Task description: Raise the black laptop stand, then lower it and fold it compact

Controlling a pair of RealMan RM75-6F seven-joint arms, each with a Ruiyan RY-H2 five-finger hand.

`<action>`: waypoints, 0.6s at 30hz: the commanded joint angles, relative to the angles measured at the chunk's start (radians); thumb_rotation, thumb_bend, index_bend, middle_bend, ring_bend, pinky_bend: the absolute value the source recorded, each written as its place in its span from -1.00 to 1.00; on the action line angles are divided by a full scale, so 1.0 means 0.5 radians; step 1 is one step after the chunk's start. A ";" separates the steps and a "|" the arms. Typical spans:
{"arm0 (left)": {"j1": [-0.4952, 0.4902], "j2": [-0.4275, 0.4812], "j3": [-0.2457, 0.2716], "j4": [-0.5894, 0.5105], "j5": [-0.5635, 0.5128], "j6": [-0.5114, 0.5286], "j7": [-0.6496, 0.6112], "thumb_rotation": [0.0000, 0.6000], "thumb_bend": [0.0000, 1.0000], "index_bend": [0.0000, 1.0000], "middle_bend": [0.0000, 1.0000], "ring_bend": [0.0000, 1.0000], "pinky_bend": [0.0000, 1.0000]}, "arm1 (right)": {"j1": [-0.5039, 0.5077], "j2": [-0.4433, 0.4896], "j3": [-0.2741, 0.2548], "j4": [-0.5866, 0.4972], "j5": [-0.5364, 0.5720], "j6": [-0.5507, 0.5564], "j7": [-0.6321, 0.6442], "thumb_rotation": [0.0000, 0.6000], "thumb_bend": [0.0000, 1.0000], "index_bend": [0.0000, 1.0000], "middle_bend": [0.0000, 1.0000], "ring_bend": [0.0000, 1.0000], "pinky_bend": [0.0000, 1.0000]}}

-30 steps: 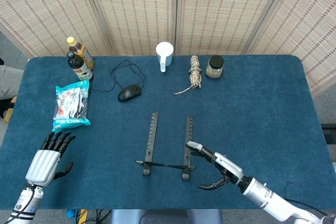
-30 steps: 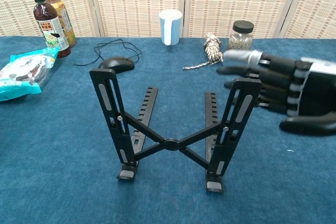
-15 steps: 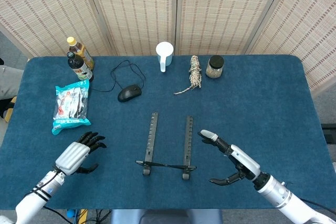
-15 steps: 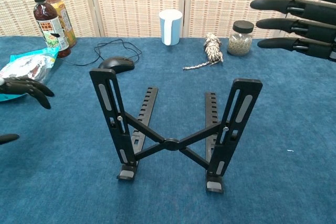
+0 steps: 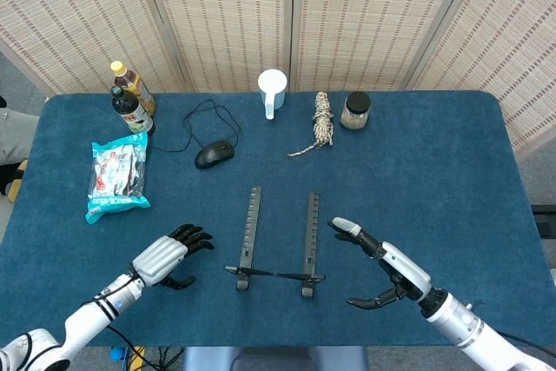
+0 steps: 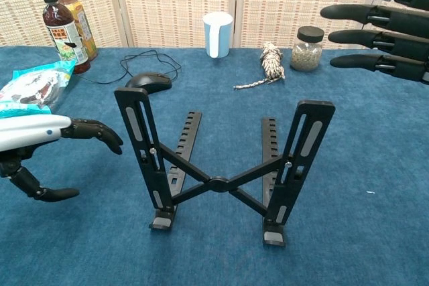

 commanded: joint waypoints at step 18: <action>-0.091 -0.105 0.069 -0.043 -0.025 0.005 -0.079 1.00 -0.44 -0.62 -0.76 -0.98 -1.00 | -0.034 -0.019 0.005 0.057 -0.018 0.012 0.077 1.00 -0.77 -1.00 -0.88 -1.00 -0.82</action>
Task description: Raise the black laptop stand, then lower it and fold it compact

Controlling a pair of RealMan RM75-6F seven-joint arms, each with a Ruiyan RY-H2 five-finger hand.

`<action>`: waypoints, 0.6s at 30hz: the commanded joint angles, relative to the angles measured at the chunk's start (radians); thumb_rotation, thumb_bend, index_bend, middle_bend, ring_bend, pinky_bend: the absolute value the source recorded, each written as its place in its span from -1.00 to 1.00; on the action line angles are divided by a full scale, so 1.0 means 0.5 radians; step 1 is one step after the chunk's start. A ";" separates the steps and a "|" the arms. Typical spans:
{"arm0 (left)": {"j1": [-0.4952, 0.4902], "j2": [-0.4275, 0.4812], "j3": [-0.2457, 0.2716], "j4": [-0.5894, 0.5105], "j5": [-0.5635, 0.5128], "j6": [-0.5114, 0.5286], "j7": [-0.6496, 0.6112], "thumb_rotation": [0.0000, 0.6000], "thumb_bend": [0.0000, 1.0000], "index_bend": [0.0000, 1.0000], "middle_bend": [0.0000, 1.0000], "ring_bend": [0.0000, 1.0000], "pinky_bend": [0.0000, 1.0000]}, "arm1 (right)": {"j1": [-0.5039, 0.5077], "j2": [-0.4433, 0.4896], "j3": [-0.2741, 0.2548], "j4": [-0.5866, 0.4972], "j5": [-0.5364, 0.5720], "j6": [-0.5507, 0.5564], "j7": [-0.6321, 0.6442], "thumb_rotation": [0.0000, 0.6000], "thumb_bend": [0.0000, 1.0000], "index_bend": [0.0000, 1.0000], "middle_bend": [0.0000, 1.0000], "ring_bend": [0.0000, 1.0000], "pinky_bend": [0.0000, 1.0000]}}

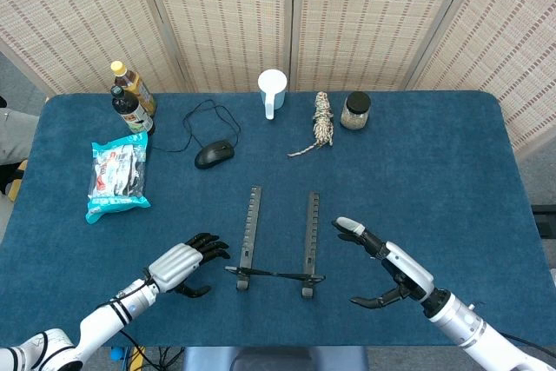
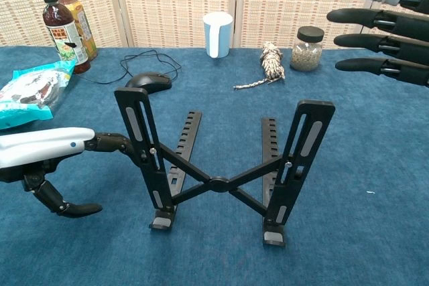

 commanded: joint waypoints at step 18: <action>-0.080 -0.199 0.062 0.181 0.073 0.038 -0.054 1.00 -0.44 -0.89 -1.00 -1.00 -1.00 | -0.035 -0.002 -0.007 0.035 0.001 0.021 0.039 1.00 -0.77 -1.00 -0.88 -1.00 -0.82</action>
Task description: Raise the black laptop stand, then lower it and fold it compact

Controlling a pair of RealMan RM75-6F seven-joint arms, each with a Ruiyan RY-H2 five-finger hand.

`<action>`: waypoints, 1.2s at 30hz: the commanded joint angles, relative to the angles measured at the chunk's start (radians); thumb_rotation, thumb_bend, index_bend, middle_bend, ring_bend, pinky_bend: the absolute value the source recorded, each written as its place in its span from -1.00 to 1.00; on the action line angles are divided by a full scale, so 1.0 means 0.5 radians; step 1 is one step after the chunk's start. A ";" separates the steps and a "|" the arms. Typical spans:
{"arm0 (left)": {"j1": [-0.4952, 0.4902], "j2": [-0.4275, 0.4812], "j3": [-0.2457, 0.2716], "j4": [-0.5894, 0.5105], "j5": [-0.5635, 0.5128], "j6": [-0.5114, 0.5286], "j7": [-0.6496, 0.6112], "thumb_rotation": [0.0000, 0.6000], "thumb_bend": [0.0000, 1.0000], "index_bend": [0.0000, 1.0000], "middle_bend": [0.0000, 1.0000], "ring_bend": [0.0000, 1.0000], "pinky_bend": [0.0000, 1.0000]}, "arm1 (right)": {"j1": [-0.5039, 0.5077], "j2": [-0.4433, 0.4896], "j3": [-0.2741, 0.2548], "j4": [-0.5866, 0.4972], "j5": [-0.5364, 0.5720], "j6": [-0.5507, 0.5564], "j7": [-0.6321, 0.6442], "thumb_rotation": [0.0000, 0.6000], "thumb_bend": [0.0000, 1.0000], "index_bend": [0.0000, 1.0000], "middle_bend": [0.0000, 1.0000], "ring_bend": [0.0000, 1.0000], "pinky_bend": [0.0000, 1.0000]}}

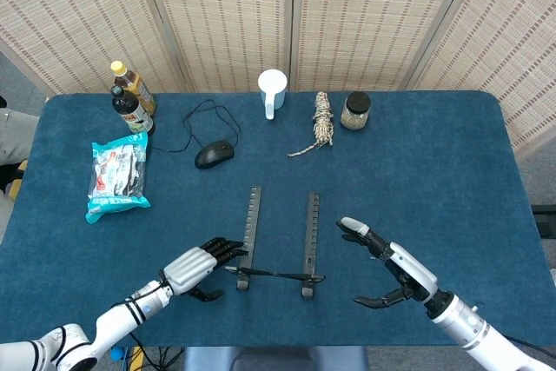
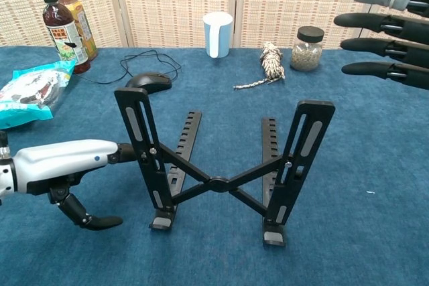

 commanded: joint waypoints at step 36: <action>-0.101 -0.047 0.186 0.124 0.088 0.057 -0.431 1.00 -0.44 -0.74 -0.99 -1.00 -1.00 | -0.017 -0.009 0.025 -0.001 0.023 -0.025 0.003 1.00 -0.78 -1.00 -0.88 -1.00 -0.82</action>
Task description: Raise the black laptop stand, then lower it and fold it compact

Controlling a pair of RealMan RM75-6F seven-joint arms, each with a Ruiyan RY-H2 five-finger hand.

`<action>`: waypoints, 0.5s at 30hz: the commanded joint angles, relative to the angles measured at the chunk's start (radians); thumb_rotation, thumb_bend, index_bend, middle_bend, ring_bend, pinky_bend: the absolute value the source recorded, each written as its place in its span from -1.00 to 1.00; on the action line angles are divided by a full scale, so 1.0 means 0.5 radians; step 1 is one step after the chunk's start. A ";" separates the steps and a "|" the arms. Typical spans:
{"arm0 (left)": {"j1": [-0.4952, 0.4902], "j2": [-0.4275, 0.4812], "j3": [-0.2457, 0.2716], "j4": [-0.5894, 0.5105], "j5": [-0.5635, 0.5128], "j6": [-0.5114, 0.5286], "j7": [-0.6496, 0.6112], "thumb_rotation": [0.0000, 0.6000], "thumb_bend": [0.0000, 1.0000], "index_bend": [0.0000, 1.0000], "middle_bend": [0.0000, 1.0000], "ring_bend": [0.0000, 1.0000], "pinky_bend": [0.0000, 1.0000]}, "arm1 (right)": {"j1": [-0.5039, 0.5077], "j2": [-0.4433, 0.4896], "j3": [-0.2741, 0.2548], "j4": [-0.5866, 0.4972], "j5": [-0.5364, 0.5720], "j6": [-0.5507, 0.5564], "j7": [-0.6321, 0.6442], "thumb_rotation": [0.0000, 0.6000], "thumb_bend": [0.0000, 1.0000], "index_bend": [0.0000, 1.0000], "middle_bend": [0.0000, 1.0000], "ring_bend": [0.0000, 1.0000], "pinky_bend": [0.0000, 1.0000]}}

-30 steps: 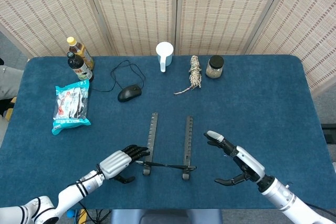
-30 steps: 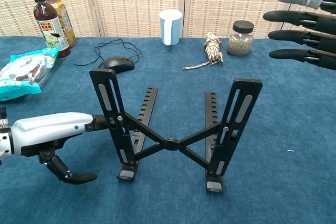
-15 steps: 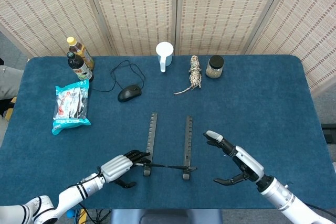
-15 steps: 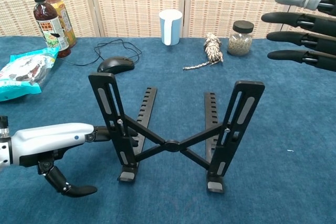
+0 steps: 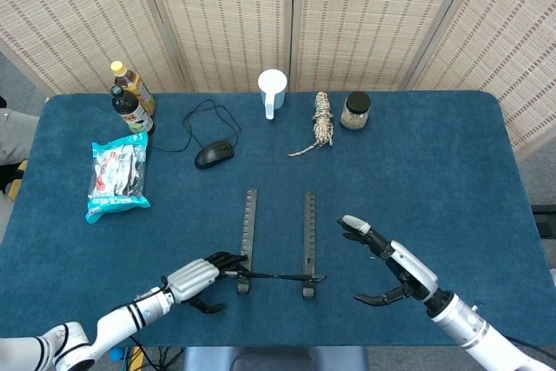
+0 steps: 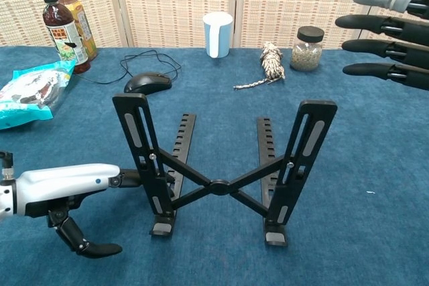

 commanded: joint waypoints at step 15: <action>0.063 0.135 -0.100 -0.101 -0.092 0.195 0.147 1.00 -0.44 -0.75 -0.98 -1.00 -1.00 | -0.012 0.100 -0.002 -0.011 -0.018 -0.069 -0.420 1.00 -0.77 -1.00 -0.89 -1.00 -0.82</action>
